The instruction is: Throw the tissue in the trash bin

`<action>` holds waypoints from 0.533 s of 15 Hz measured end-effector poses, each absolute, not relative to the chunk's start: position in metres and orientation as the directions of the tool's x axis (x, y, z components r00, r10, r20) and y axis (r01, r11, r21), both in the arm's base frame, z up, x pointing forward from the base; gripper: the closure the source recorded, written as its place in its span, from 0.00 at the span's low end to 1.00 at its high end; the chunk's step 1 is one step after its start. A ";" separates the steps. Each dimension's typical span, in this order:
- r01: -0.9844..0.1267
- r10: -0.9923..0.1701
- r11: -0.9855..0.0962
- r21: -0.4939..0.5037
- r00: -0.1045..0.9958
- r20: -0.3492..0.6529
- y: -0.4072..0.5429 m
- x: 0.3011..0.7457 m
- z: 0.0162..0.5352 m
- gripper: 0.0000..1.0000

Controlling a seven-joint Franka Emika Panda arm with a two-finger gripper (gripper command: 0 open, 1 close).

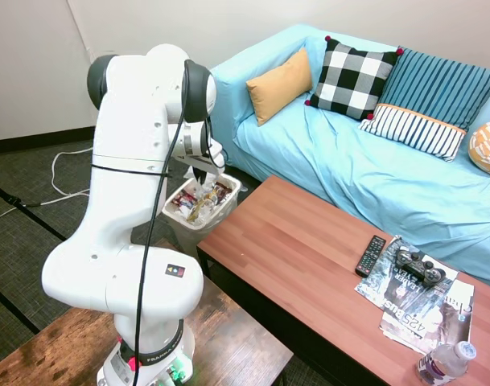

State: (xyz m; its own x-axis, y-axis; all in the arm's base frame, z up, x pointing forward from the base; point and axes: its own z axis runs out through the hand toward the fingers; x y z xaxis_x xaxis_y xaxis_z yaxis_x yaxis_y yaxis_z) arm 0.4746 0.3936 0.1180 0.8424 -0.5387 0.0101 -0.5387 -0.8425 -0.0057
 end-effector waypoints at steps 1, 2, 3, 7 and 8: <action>-0.543 -0.543 -0.840 0.010 0.840 0.005 0.393 0.475 0.102 0.00; -0.547 -0.547 -0.837 0.020 0.837 -0.004 0.392 0.475 0.091 0.00; -0.550 -0.550 -0.835 0.023 0.835 -0.009 0.393 0.475 0.085 0.00; -0.562 -0.562 -0.827 0.006 0.826 -0.044 0.410 0.477 0.078 0.00; -0.565 -0.565 -0.825 0.008 0.824 -0.049 0.413 0.477 0.076 0.00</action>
State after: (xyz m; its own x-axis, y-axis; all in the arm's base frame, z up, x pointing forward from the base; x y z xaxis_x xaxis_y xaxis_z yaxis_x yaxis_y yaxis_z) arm 0.4774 0.4130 0.0763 0.8236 -0.5651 -0.0490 -0.5655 -0.8247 0.0076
